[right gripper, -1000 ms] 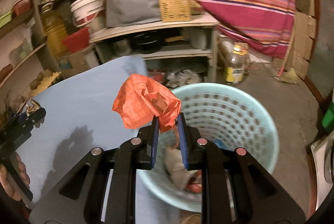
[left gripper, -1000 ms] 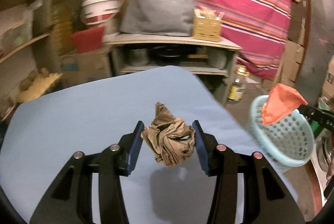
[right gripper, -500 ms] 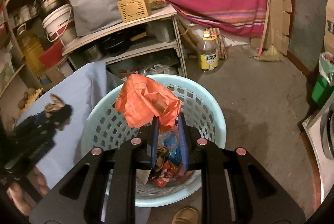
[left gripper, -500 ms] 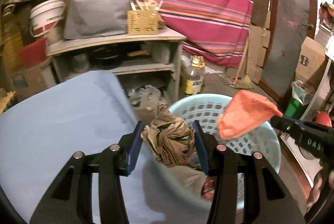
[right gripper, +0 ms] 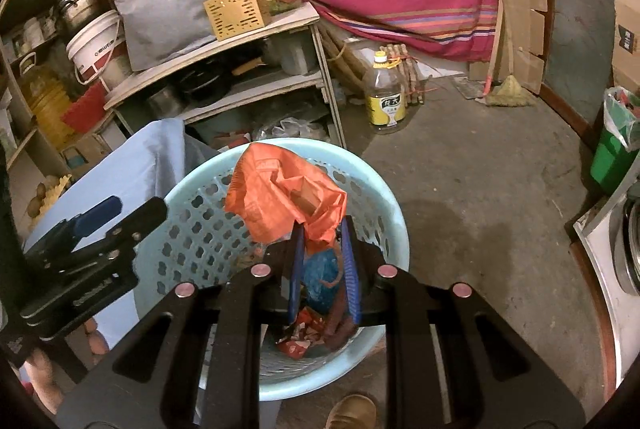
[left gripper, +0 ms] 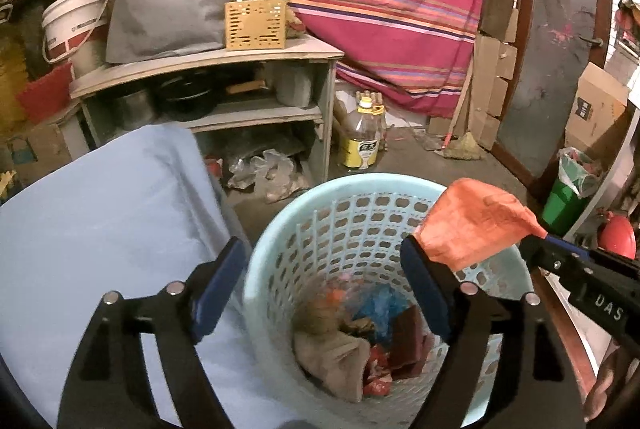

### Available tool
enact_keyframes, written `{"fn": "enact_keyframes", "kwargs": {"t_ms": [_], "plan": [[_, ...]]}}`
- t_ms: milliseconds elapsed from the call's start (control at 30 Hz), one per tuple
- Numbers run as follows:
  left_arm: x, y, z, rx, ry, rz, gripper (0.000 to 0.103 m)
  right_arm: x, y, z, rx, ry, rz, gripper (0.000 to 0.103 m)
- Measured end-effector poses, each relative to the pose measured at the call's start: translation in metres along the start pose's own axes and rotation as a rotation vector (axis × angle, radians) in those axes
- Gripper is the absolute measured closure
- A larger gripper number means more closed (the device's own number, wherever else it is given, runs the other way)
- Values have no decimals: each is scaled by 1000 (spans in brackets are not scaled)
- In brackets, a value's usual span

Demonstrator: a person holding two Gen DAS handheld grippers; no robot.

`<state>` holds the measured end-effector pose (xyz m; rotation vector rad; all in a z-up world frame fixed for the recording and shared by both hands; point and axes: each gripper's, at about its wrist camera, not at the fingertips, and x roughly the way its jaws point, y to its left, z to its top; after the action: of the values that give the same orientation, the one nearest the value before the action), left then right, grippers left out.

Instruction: Collect trash

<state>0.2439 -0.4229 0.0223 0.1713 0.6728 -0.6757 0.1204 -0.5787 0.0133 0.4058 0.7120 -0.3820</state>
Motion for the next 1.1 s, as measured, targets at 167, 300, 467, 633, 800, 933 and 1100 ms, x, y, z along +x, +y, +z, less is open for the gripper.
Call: {"fn": "enact_keyframes", "kwargs": {"t_ms": [167,300,467,633,800,933,1100], "plan": [[-26,23,-5,-34,-35,40,18,7,16,0,-30,9,2,80],[-53,41,-9,-61,-65,90,17,19,33,-4,-63,28,-7,51],[-102,77,-19,-105,-125,146,11,27,48,-10,-87,25,-27,17],[-147,113,-34,-129,-165,204,10,23,64,-14,-120,-7,-51,7],[-187,137,-57,-116,-200,326,4,-4,86,-20,-151,-108,-54,5],[-212,155,-77,-158,-195,395,4,-29,109,-26,-174,-185,-3,5],[-248,167,-104,-167,-214,484,4,-60,150,-52,-282,-269,8,4]]}}
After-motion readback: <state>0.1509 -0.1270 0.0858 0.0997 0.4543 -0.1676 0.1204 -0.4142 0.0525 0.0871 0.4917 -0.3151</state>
